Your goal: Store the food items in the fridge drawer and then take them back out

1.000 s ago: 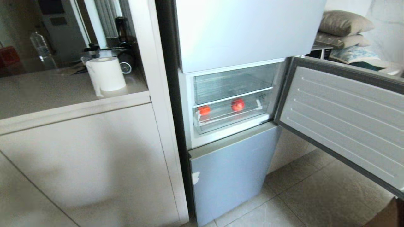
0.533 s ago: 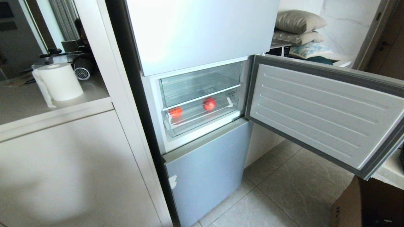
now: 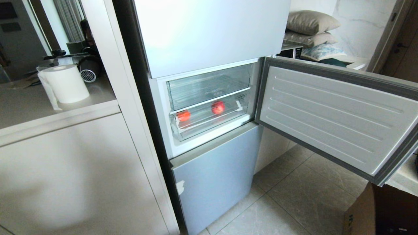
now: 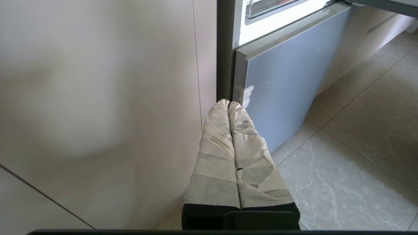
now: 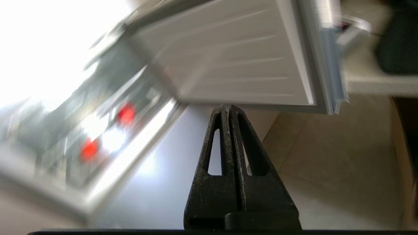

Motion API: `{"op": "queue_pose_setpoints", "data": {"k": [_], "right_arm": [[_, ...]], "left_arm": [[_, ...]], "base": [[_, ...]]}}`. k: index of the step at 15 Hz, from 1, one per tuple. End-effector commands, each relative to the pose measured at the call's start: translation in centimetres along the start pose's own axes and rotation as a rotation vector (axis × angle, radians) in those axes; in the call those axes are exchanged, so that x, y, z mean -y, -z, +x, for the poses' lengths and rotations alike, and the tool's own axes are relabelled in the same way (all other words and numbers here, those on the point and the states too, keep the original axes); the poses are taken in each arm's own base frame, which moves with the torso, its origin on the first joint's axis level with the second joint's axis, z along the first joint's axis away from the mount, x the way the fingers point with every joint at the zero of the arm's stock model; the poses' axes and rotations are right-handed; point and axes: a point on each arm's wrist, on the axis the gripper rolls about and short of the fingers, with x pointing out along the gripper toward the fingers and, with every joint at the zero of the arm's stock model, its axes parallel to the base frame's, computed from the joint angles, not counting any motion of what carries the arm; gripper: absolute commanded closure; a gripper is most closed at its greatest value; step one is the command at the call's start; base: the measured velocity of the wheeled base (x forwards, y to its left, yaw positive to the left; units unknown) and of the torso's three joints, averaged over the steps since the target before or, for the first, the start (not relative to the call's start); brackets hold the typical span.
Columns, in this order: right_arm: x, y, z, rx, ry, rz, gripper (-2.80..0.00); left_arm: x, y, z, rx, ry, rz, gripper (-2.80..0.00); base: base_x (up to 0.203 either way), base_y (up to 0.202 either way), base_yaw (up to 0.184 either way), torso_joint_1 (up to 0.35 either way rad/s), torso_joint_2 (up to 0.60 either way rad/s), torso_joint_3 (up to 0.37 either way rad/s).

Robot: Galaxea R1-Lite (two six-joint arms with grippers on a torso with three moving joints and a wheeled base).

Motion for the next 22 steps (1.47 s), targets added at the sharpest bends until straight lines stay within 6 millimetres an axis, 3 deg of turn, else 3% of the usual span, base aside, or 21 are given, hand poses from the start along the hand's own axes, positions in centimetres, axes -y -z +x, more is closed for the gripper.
{"op": "queue_pose_setpoints", "data": {"k": [1,4,9,12,16,22], "right_arm": [[0.3,-1.5,6.2,-0.003,0.249,0.156,0.0],[4.0,-3.5,10.1,0.039,0.333,0.297,0.0],[10.8,-5.8,16.0,0.037,0.317,0.482,0.0],[14.5,-7.2,19.2,0.072,0.299,0.541,0.0],[19.3,-10.6,23.9,0.107,0.247,0.579,0.0],[24.7,-11.3,28.9,0.01,0.154,0.604,0.0]], "left_arm": [[0.0,0.0,0.0,-0.002,0.0,0.0,0.0],[0.0,0.0,0.0,-0.002,0.0,0.0,0.0],[0.0,0.0,0.0,-0.002,0.0,0.0,0.0],[0.0,0.0,0.0,-0.002,0.0,0.0,0.0],[0.0,0.0,0.0,-0.002,0.0,0.0,0.0],[0.0,0.0,0.0,-0.002,0.0,0.0,0.0]], "base": [[0.0,0.0,0.0,0.0,0.0,0.0],[0.0,0.0,0.0,0.0,0.0,0.0],[0.0,0.0,0.0,0.0,0.0,0.0],[0.0,0.0,0.0,0.0,0.0,0.0],[0.0,0.0,0.0,0.0,0.0,0.0],[0.0,0.0,0.0,0.0,0.0,0.0]]}}
